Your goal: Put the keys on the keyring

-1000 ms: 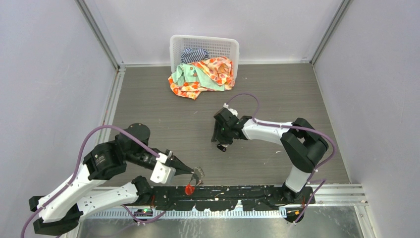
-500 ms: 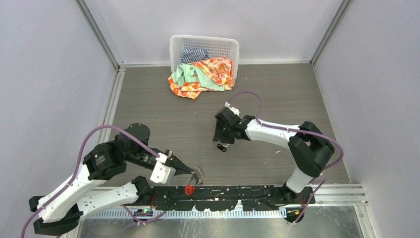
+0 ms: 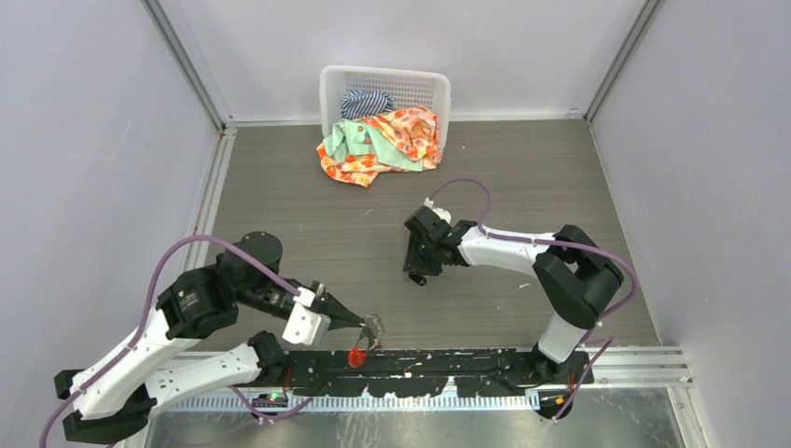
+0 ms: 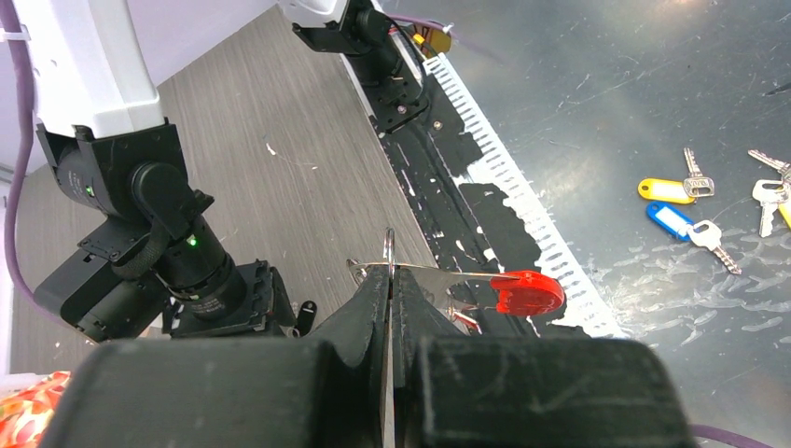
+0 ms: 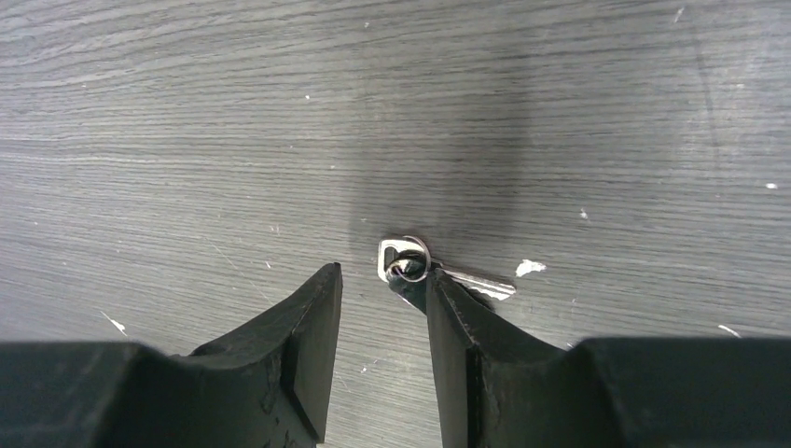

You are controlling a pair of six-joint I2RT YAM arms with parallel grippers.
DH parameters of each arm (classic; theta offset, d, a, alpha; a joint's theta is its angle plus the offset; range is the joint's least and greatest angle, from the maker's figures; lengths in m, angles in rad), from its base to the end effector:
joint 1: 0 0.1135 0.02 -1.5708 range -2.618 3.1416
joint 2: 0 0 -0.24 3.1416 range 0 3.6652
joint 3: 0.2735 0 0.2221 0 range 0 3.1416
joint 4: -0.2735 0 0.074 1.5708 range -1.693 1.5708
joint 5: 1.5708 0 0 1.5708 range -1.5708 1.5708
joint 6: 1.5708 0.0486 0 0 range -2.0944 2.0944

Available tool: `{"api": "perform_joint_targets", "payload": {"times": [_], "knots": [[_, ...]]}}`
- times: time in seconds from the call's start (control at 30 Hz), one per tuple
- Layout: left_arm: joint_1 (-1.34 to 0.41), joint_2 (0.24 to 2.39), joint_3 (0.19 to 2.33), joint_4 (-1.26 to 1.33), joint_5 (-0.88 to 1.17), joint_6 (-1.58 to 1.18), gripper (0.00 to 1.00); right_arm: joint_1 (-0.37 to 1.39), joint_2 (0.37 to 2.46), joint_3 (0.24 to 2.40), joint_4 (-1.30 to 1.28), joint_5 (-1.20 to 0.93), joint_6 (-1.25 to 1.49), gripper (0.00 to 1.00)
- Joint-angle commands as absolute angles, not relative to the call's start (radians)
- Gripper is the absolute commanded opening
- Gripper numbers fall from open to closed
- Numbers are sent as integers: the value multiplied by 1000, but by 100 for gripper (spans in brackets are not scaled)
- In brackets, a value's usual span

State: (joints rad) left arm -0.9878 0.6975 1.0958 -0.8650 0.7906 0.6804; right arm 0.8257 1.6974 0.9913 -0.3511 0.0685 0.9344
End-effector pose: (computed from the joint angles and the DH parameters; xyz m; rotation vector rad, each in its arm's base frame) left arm 0.0298 -0.1079 0.3572 1.7923 0.9448 -0.9942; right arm 0.2141 0.2272 0.1518 0.1723 2.7154 0.4913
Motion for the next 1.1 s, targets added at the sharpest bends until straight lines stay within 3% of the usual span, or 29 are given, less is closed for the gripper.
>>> {"api": "perform_joint_targets", "payload": {"times": [0.0, 0.27, 0.83, 1.07], "knots": [[-983, 690, 1120, -814, 830, 671, 0, 830, 1694, 977, -316, 81, 958, 44], [-980, 688, 1120, -811, 830, 666, 0, 831, 1719, 979, -301, 73, 964, 40], [-974, 685, 1126, -816, 828, 664, 0, 831, 1742, 1026, -329, 103, 944, 2], [-973, 689, 1127, -819, 828, 666, 0, 831, 1715, 1047, -296, 91, 894, 1]]}}
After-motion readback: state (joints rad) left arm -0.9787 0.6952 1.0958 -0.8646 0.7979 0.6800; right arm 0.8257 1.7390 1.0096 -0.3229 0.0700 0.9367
